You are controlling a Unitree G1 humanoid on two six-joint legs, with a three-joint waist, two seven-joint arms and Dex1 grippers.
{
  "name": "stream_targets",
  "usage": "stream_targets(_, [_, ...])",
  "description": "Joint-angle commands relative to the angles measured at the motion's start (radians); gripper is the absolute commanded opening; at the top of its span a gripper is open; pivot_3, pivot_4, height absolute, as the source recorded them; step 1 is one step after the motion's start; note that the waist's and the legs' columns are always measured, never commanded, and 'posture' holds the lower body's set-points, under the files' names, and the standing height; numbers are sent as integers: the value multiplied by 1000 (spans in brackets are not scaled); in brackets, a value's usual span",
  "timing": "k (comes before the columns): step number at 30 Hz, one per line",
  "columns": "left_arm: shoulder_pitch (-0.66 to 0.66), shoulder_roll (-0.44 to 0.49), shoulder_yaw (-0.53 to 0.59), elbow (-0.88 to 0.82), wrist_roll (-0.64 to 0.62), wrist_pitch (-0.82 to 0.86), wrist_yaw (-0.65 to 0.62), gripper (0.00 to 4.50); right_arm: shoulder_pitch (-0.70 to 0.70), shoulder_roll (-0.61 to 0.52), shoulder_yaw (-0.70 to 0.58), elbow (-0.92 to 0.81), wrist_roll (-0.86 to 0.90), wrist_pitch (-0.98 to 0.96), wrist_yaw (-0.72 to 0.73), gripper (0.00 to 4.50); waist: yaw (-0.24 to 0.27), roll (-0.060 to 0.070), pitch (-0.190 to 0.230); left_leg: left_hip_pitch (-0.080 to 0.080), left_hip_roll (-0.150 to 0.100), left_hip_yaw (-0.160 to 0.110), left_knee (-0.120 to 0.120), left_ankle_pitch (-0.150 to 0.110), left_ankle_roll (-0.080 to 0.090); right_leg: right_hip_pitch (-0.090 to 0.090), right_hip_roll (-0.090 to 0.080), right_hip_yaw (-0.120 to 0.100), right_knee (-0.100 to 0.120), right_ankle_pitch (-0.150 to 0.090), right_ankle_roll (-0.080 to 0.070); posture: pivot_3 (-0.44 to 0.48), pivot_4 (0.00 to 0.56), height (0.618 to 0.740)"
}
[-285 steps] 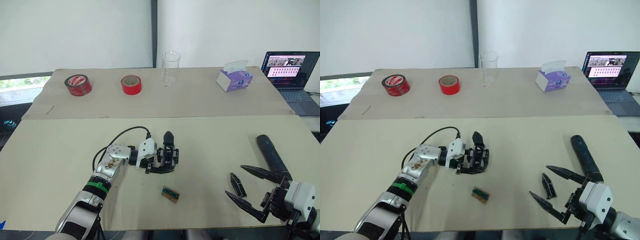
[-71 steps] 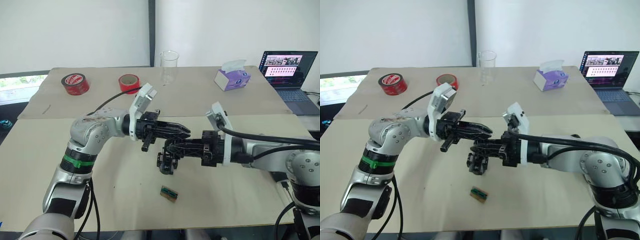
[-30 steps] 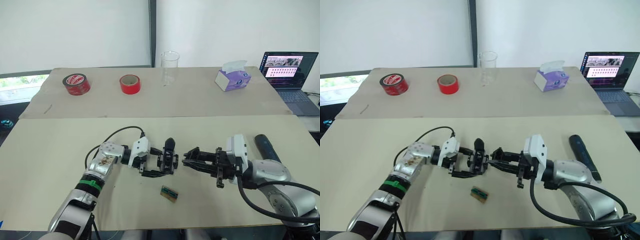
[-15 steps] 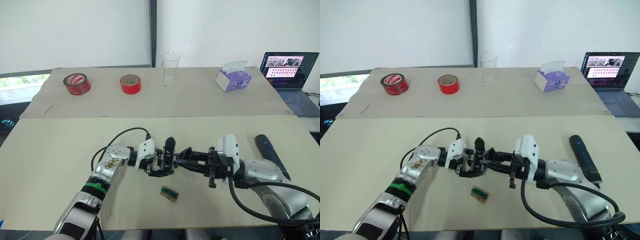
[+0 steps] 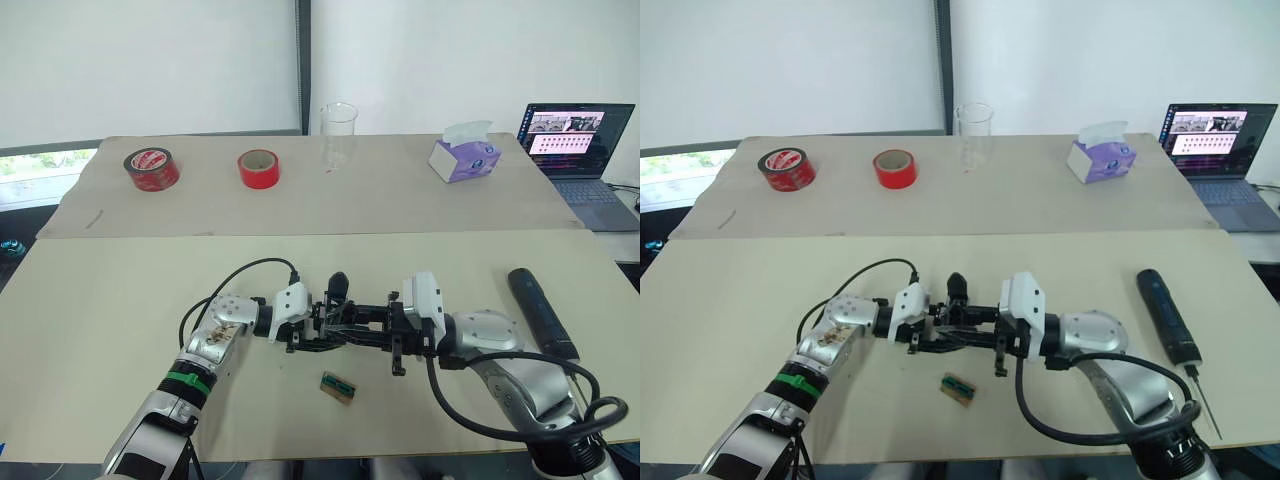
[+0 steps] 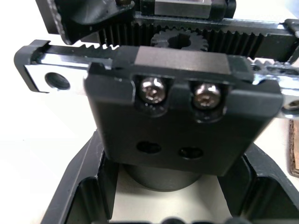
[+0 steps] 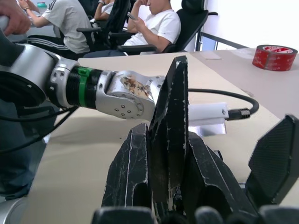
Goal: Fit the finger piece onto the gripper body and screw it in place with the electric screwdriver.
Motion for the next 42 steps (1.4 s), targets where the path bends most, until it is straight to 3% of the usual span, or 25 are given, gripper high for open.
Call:
stream_targets(1, [7,15,-19,-11,21,-17,-12,2327,-47,18,17,65,-32,-59,41,443,-1,0,0,0,0,0,0,0,0,0,0,0,0,0,0,0,150,740])
stream_targets(11, [15,21,-23,-8,32,1,-3,2327,-104,66,39,137,-58,-62,86,443,-2,0,0,1,0,0,0,0,0,0,0,0,1,0,0,0,150,740])
stream_targets(42, [40,22,-13,-39,11,19,11,2327,-147,-3,115,239,-153,63,92,442,-8,1,-7,4,0,0,-1,0,0,2,0,1,1,0,0,0,150,740])
